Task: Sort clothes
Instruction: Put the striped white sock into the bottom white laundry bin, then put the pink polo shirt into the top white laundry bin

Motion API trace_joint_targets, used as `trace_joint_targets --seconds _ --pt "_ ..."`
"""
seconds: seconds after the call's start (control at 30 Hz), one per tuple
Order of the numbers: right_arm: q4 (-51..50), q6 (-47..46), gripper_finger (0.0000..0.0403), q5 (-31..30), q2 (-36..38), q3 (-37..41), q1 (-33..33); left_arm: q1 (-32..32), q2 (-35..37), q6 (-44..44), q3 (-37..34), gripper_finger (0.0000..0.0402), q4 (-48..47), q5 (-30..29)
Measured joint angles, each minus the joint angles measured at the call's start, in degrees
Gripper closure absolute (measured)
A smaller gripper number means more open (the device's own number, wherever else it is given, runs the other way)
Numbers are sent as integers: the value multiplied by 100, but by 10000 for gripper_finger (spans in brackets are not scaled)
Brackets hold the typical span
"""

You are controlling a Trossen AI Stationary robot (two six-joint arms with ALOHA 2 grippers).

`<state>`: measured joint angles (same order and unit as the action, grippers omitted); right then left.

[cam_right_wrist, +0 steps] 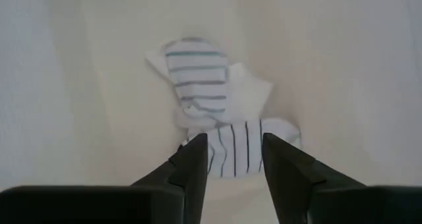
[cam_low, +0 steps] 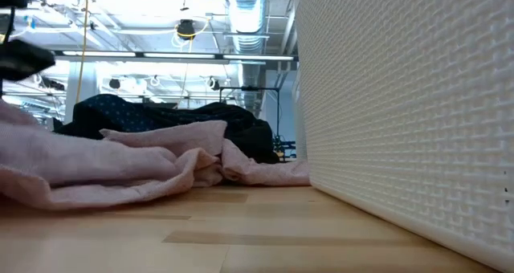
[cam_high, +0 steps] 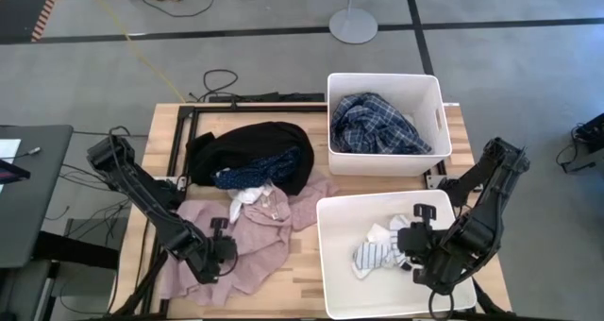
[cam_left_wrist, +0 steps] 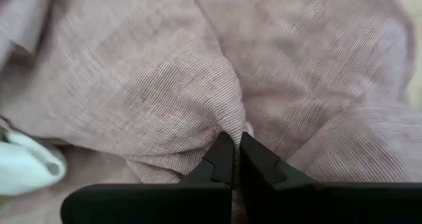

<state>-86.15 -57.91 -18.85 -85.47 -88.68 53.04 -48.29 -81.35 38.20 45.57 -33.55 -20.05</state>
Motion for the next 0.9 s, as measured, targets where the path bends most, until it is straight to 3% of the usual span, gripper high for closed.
trace_joint_targets --seconds 0.3,0.6,0.9 --pt "586 720 234 -679 0 0 -164 2 538 -614 511 401 -310 -674" --pt "1891 2373 229 -1461 0 0 -620 2 1381 -1409 838 401 -390 -1663" --pt "2878 3750 169 -1460 0 -2 -1338 2 1961 -2359 858 401 117 -2083"
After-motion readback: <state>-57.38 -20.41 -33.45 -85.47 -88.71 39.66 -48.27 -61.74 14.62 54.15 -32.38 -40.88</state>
